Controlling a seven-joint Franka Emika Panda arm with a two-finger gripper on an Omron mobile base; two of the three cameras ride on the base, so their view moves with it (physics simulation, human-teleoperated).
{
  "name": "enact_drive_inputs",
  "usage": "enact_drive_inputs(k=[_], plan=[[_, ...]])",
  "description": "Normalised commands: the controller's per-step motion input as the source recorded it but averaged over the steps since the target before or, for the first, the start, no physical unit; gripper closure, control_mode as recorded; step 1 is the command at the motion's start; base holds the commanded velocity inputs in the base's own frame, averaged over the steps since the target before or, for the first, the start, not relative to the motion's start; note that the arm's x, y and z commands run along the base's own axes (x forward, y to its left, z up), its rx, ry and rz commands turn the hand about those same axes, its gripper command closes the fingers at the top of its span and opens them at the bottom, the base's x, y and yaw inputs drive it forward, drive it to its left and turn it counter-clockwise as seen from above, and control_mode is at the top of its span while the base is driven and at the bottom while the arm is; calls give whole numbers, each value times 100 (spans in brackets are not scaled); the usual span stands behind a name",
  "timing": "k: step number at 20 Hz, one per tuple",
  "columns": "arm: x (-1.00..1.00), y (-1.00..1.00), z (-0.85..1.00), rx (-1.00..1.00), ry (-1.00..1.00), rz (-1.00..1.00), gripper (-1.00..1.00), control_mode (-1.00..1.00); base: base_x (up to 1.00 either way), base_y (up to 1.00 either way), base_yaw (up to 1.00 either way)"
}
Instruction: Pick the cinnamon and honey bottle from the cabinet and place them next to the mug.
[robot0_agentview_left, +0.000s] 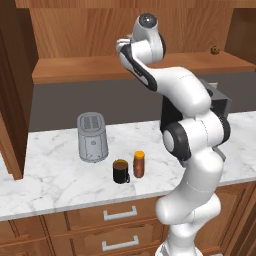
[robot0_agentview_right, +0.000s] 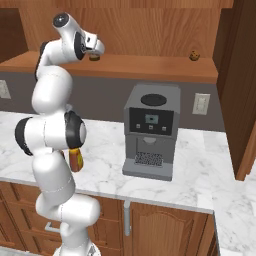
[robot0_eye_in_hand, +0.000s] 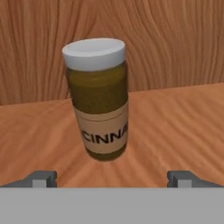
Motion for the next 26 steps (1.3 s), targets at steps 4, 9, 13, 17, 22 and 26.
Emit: enact_drive_inputs(k=[4, 9, 13, 17, 22, 26], plan=[[25, 0, -1, 0, 0, 0, -100, -100, 0, 0, 0], [27, 0, 0, 0, 0, 0, -100, -100, 0, 0, 0], [21, 0, 0, 0, 0, 0, -100, -100, 0, 0, 0], [16, 0, 0, 0, 0, 0, -100, -100, 0, 0, 0], [19, 0, 0, 0, 0, 0, -100, -100, 0, 0, 0], [19, 0, 0, 0, 0, 0, -100, -100, 0, 0, 0]])
